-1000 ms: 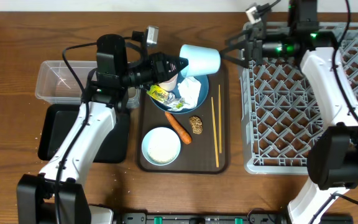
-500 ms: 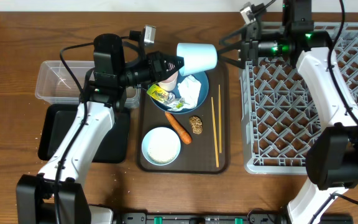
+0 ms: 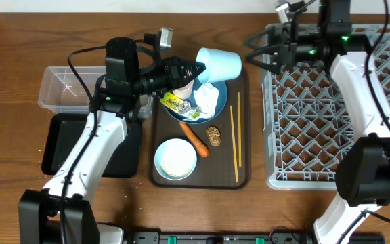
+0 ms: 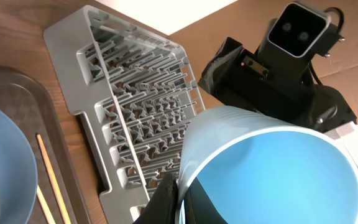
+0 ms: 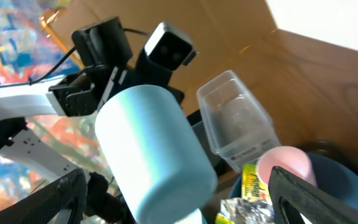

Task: Sort waste into correct bins and load items into the dishwasher rack
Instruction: 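Grasp the blue cup with the right gripper and open the left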

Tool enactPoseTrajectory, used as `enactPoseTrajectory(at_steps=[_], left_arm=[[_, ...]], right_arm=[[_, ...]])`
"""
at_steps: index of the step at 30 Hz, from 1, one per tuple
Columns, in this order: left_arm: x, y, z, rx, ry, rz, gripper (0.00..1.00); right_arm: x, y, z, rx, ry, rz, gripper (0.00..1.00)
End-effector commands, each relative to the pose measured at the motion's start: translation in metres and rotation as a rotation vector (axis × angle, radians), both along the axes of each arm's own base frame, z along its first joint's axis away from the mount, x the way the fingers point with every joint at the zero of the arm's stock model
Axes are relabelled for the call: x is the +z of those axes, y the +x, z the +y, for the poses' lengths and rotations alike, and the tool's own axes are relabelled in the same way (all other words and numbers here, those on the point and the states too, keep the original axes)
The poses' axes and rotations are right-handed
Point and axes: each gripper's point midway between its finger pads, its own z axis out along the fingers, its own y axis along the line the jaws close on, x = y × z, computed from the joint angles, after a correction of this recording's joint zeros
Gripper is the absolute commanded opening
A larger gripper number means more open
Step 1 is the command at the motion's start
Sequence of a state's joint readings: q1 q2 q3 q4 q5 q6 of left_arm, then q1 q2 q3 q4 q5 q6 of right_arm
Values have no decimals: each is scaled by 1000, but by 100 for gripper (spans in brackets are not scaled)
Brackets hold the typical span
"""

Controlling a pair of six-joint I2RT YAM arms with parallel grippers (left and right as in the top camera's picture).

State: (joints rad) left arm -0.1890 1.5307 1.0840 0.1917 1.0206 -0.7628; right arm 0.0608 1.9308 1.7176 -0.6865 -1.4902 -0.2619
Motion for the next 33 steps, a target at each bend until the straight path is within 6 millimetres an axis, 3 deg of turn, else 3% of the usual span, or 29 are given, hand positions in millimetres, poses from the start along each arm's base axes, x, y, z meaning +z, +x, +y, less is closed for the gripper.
enactPoseTrajectory(at_steps=[1, 10, 17, 26, 29, 33], left_arm=[[7, 2, -1, 0, -5, -20, 6], [7, 2, -1, 0, -5, -20, 6], [7, 2, -1, 0, -5, -20, 6], [7, 2, -1, 0, -5, -20, 6], [8, 2, -1, 1, -5, -25, 6], [10, 3, -1, 1, -8, -38, 11]], right_arm=[[-9, -6, 21, 44, -11, -4, 89], [-23, -14, 49, 63, -83, -5, 85], [-24, -16, 52, 70, -85, 4, 54], [-24, -17, 52, 71, -86, 6, 52], [-28, -14, 51, 54, -108, 8, 44], [-38, -10, 49, 18, -163, 26, 43]])
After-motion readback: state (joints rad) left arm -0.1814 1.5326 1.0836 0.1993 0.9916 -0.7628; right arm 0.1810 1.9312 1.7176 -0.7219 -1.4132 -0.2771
